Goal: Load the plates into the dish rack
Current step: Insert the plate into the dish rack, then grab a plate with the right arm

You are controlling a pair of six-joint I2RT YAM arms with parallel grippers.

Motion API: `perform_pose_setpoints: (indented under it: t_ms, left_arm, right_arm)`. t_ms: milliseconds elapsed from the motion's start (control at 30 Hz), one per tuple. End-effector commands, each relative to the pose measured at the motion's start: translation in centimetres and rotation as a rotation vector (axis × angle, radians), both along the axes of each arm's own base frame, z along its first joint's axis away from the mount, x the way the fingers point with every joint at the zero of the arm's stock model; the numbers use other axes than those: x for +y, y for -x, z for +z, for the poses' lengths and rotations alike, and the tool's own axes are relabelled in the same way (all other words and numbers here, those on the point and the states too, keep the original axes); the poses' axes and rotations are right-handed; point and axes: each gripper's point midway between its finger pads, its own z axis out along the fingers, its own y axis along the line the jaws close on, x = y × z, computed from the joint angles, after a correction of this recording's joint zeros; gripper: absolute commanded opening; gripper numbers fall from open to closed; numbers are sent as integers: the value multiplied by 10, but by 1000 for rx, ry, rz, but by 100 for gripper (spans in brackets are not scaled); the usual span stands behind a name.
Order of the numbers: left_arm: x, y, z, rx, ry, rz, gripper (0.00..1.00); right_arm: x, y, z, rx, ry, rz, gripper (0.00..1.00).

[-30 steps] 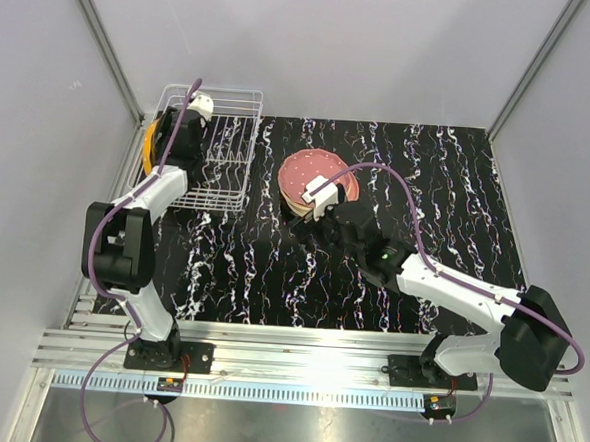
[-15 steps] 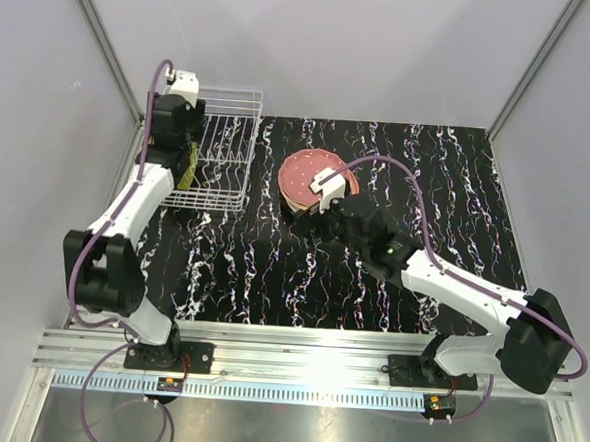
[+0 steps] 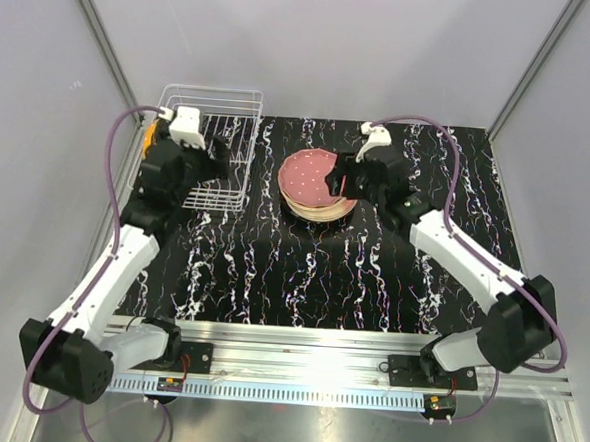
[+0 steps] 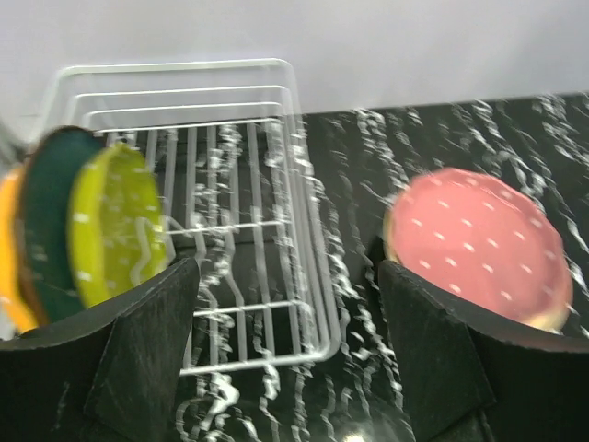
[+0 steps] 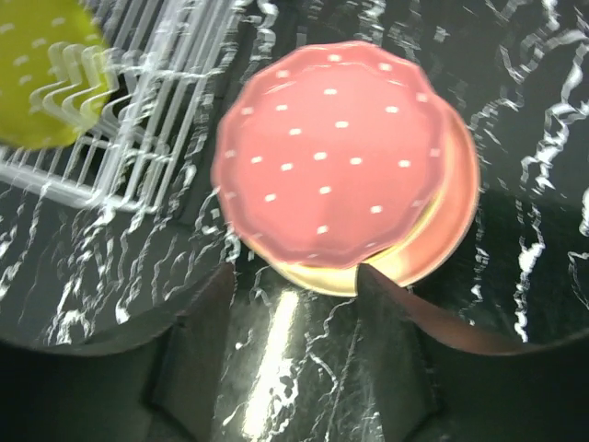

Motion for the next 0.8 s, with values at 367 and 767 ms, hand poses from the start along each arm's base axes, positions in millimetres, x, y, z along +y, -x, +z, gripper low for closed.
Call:
perform_pose_setpoints:
  t_ms: [367, 767]
  left_arm:
    - [-46, 44, 23, -140, -55, -20, 84]
    - [-43, 49, 34, -146, -7, -3, 91]
  right_arm:
    - [-44, -78, -58, 254, 189, -257, 50]
    - [-44, -90, -100, 350, 190, -283, 52]
